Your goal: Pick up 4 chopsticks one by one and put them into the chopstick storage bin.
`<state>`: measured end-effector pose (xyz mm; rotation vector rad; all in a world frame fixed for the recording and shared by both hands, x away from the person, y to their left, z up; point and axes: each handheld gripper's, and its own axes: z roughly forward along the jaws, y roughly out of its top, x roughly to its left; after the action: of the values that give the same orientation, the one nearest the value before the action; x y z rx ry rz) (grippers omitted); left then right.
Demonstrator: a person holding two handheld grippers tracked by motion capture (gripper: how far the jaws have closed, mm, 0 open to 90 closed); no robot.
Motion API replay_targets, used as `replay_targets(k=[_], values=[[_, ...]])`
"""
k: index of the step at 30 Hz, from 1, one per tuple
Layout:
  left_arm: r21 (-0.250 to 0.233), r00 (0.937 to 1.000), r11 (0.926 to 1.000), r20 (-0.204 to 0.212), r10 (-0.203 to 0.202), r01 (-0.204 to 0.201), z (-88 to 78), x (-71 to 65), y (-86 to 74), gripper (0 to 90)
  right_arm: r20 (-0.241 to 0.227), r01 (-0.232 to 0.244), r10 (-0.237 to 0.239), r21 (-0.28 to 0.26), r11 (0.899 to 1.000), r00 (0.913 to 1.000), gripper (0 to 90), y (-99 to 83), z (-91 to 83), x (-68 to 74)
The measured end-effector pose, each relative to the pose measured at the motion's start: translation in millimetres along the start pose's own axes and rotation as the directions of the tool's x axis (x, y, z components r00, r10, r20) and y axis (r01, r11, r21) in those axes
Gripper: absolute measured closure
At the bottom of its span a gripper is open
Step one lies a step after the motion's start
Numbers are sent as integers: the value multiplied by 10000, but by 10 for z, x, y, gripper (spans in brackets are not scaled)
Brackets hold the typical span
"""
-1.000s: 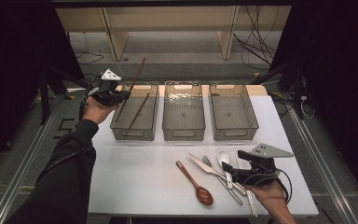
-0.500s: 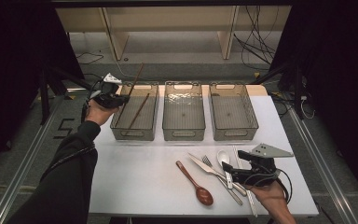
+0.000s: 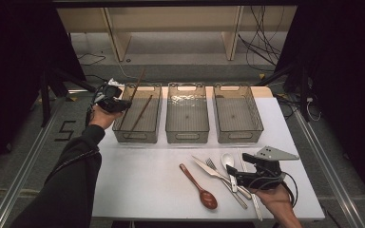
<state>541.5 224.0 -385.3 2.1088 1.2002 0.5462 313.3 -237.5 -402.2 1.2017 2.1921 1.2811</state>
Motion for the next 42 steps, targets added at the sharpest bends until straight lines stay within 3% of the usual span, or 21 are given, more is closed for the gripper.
replay_targets(k=[2,4,7,11,14,17,21,27,29,37,40,42], values=[[30,9996,9998,-224,-171,172,17,6,-18,823,-1,27,-27,-5,10000,10000,267,0,1,1],[-34,9985,9989,-304,-460,459,2,10,-24,728,-1,16,-16,2,10000,10000,267,0,2,1],[-53,9986,9991,-301,-428,427,-55,-23,-22,680,11,-1,1,0,10000,10000,267,-1,5,0],[-264,9965,9961,-27,-840,839,-180,-69,-20,544,17,26,-26,2,10000,10000,266,-2,3,3],[-636,9901,9886,424,-1336,1361,-285,-102,-54,443,15,-13,13,-13,10000,10000,266,-2,4,1],[-909,9856,9838,833,-1470,1544,-381,-145,-98,381,11,-22,22,46,10000,10000,266,-3,5,5],[-1264,9810,9783,1253,-1481,1639,-509,-218,-144,310,39,-42,42,69,10000,10000,266,-3,8,8],[-1405,9814,9804,1527,-1162,1380,-658,-320,-210,251,71,-15,15,31,10000,10000,267,-1,7,5],[-1541,9799,9779,1618,-1164,1416,-703,-347,-262,236,73,-56,56,19,10000,10000,266,-2,5,-3],[-1772,9740,9767,2108,-824,1209,-750,-558,-491,197,214,-124,120,185,9998,9997,267,1,5,-17],[-1868,9751,9776,2146,-560,973,-777,-650,-569,186,291,-131,123,278,9995,9995,266,-2,10,-30],[-2039,9714,9733,2306,-566,1052,-804,-687,-616,183,335,-187,175,349,9992,9993,267,-5,8,-45]])
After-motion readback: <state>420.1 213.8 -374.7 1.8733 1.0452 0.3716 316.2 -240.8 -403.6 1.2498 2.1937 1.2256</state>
